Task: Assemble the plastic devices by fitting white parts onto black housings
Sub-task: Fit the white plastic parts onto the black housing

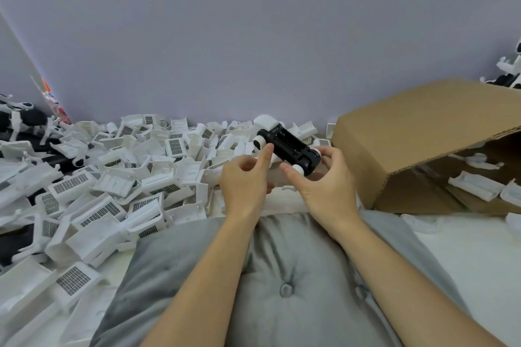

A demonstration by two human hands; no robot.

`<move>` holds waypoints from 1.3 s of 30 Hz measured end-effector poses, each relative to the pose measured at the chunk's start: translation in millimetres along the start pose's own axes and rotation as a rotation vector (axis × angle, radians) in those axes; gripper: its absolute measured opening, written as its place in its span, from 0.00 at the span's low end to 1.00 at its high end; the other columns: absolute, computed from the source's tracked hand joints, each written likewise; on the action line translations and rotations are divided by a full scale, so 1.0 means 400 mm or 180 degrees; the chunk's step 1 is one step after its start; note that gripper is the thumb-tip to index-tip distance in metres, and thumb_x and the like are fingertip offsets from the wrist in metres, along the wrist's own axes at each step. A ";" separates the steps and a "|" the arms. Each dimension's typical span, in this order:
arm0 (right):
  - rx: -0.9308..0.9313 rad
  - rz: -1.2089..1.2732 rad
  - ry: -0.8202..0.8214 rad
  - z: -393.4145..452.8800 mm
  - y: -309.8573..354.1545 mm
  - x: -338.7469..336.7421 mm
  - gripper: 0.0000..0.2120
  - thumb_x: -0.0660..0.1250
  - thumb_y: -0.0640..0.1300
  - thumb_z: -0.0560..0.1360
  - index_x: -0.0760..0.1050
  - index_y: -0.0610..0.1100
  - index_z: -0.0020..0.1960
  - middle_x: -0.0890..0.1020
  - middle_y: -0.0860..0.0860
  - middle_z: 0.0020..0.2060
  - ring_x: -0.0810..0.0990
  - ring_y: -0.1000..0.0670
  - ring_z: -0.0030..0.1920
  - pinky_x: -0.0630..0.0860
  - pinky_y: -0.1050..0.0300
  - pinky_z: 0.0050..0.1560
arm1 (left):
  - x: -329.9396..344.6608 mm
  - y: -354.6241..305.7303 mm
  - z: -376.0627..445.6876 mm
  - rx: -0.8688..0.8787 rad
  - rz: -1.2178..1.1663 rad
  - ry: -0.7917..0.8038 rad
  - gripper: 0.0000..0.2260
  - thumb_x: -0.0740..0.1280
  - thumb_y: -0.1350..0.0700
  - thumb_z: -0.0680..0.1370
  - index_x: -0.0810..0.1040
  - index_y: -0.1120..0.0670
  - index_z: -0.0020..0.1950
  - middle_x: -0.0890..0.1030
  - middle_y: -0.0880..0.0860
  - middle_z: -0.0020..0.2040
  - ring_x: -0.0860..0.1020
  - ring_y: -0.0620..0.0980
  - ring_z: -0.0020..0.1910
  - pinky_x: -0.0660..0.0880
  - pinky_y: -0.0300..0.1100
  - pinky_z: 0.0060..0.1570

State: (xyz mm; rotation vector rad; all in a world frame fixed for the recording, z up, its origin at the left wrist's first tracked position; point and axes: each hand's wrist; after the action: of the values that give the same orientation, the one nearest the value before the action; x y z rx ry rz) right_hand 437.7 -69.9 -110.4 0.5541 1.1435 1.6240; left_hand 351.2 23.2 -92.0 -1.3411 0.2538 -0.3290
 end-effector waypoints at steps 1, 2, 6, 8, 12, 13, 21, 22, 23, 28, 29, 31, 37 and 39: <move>-0.0023 -0.0025 -0.0019 -0.001 0.002 0.000 0.29 0.82 0.55 0.63 0.71 0.51 0.57 0.80 0.61 0.48 0.77 0.73 0.45 0.70 0.78 0.42 | 0.005 -0.002 -0.003 -0.0007 -0.0172 0.0255 0.20 0.70 0.45 0.78 0.80 0.59 0.35 0.81 0.53 0.30 0.84 0.54 0.32 0.83 0.48 0.38; -0.0020 -0.0073 0.0018 -0.002 0.003 0.000 0.30 0.82 0.55 0.63 0.70 0.51 0.57 0.80 0.61 0.47 0.79 0.70 0.45 0.72 0.76 0.42 | 0.008 -0.003 -0.008 -0.0006 -0.0292 0.0474 0.19 0.69 0.47 0.80 0.82 0.60 0.37 0.83 0.54 0.31 0.84 0.52 0.33 0.82 0.46 0.39; 0.0001 -0.0440 0.0405 -0.008 0.004 0.011 0.28 0.80 0.54 0.64 0.67 0.54 0.55 0.82 0.58 0.44 0.81 0.61 0.42 0.76 0.62 0.43 | 0.010 -0.001 -0.009 0.0100 -0.0306 0.0701 0.09 0.68 0.54 0.81 0.84 0.58 0.48 0.86 0.52 0.37 0.84 0.44 0.37 0.76 0.34 0.37; -0.0112 -0.0861 0.0445 -0.009 0.004 0.016 0.26 0.76 0.58 0.65 0.68 0.53 0.56 0.81 0.57 0.47 0.80 0.55 0.48 0.78 0.54 0.47 | 0.005 0.002 -0.008 0.0160 -0.0534 0.0913 0.05 0.69 0.58 0.80 0.84 0.55 0.52 0.87 0.50 0.40 0.85 0.43 0.40 0.76 0.31 0.40; -0.0212 -0.1051 0.0363 -0.003 0.001 0.009 0.18 0.75 0.59 0.65 0.75 0.51 0.48 0.81 0.56 0.39 0.80 0.54 0.43 0.78 0.51 0.43 | 0.007 0.002 -0.016 0.0408 -0.0543 0.1212 0.09 0.69 0.62 0.79 0.83 0.56 0.58 0.88 0.54 0.45 0.86 0.50 0.46 0.79 0.38 0.50; -0.0170 -0.1059 0.0390 -0.003 0.001 0.007 0.19 0.74 0.61 0.64 0.76 0.52 0.47 0.82 0.56 0.37 0.80 0.55 0.40 0.77 0.53 0.41 | 0.008 0.002 -0.015 0.0423 -0.0542 0.1227 0.09 0.69 0.62 0.79 0.83 0.56 0.59 0.87 0.54 0.45 0.86 0.50 0.47 0.80 0.40 0.51; -0.0040 -0.1116 0.0650 -0.006 0.013 -0.001 0.23 0.68 0.67 0.61 0.77 0.52 0.48 0.83 0.56 0.37 0.81 0.53 0.42 0.79 0.49 0.45 | 0.011 0.010 -0.008 0.0422 -0.0419 0.1110 0.09 0.70 0.62 0.78 0.83 0.57 0.58 0.87 0.53 0.46 0.86 0.48 0.46 0.79 0.34 0.47; -0.0033 -0.1070 0.0733 -0.008 0.013 0.000 0.22 0.69 0.65 0.63 0.76 0.53 0.51 0.83 0.57 0.40 0.82 0.52 0.45 0.79 0.47 0.48 | 0.012 0.011 -0.007 0.0455 -0.0360 0.1056 0.09 0.70 0.63 0.78 0.83 0.58 0.57 0.87 0.53 0.47 0.86 0.47 0.47 0.79 0.35 0.48; -0.0057 -0.1091 0.0802 -0.009 0.012 0.002 0.21 0.70 0.63 0.65 0.75 0.53 0.53 0.83 0.57 0.43 0.81 0.51 0.49 0.78 0.45 0.52 | 0.014 0.011 -0.006 0.0484 -0.0296 0.0996 0.09 0.70 0.64 0.78 0.84 0.58 0.57 0.87 0.53 0.48 0.85 0.48 0.48 0.79 0.36 0.49; -0.0264 -0.0800 0.0742 -0.013 0.018 0.009 0.19 0.68 0.44 0.74 0.71 0.55 0.63 0.78 0.61 0.52 0.75 0.53 0.61 0.70 0.44 0.65 | 0.017 0.011 -0.004 0.0514 -0.0148 0.0861 0.12 0.69 0.71 0.75 0.82 0.57 0.53 0.85 0.54 0.48 0.85 0.53 0.46 0.82 0.43 0.46; -0.0262 -0.0572 0.0665 -0.012 0.020 0.009 0.22 0.66 0.40 0.73 0.71 0.52 0.66 0.78 0.59 0.55 0.75 0.53 0.62 0.71 0.45 0.66 | 0.017 0.014 -0.003 0.0544 -0.0083 0.0902 0.12 0.69 0.72 0.74 0.83 0.58 0.53 0.85 0.55 0.47 0.84 0.53 0.45 0.81 0.42 0.44; -0.0225 -0.0110 0.0536 -0.008 0.023 0.005 0.26 0.62 0.39 0.69 0.71 0.54 0.66 0.78 0.58 0.58 0.74 0.57 0.62 0.73 0.51 0.65 | 0.018 0.016 -0.006 0.0652 0.0040 0.1031 0.13 0.69 0.73 0.73 0.83 0.58 0.51 0.85 0.55 0.44 0.82 0.51 0.39 0.78 0.36 0.38; 0.0048 0.0461 0.0284 -0.006 0.018 0.008 0.32 0.78 0.49 0.68 0.67 0.52 0.67 0.79 0.63 0.50 0.78 0.68 0.52 0.73 0.73 0.53 | 0.016 0.029 -0.013 0.1345 0.0977 0.1158 0.18 0.63 0.72 0.70 0.77 0.48 0.35 0.79 0.41 0.29 0.76 0.41 0.30 0.70 0.34 0.32; 0.0175 0.0287 0.0049 -0.001 0.018 0.008 0.30 0.80 0.53 0.67 0.70 0.53 0.64 0.80 0.63 0.49 0.79 0.67 0.51 0.74 0.73 0.52 | 0.017 0.030 -0.011 0.1365 0.1045 0.1175 0.17 0.66 0.71 0.70 0.77 0.48 0.35 0.79 0.41 0.29 0.75 0.40 0.31 0.69 0.34 0.33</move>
State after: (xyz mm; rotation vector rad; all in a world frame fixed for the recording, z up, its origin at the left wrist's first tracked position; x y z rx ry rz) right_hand 432.8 -67.3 -104.7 0.6378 1.1924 1.6803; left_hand 357.1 19.1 -104.6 -0.7925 0.6655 -0.3291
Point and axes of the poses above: each hand's wrist, its own z-axis towards the middle knuckle, its own x-axis out of the palm, y = z × x
